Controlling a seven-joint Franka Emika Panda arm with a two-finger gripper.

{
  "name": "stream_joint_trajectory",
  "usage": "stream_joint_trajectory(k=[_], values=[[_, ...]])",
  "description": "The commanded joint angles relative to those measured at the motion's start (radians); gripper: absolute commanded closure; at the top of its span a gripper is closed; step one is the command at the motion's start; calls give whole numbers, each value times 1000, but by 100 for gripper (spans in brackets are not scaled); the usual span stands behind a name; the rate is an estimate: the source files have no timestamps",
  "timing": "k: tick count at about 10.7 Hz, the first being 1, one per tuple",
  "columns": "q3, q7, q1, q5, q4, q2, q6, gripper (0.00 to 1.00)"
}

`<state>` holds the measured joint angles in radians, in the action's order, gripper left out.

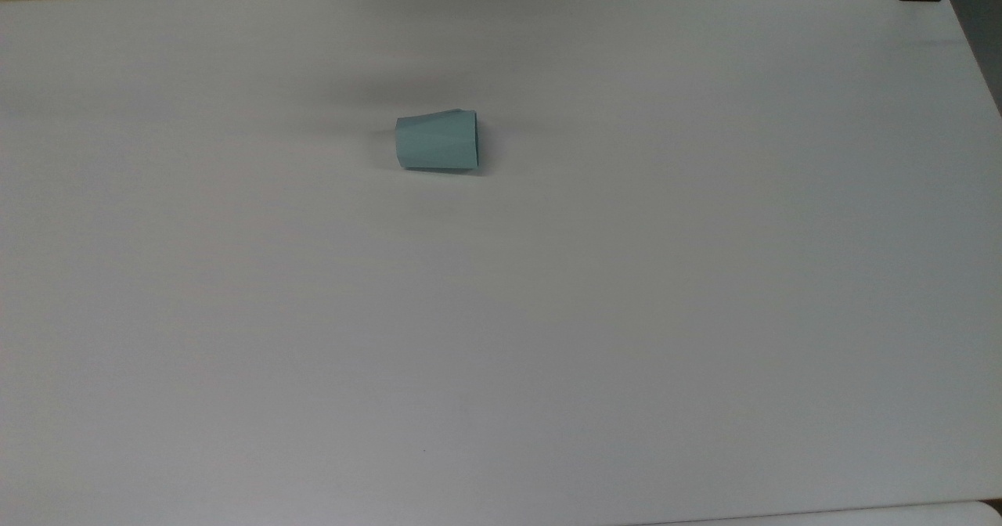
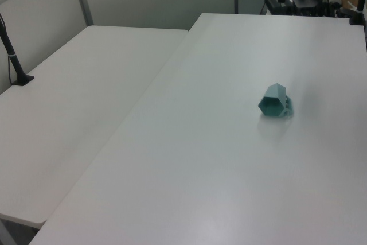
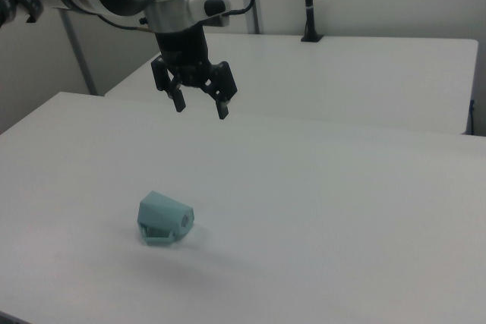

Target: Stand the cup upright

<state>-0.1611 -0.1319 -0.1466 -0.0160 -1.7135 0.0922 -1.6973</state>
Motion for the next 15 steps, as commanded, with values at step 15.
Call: stream_joint_trajectory(k=[15], values=[[252, 819, -485, -591, -149, -113, 42, 0]])
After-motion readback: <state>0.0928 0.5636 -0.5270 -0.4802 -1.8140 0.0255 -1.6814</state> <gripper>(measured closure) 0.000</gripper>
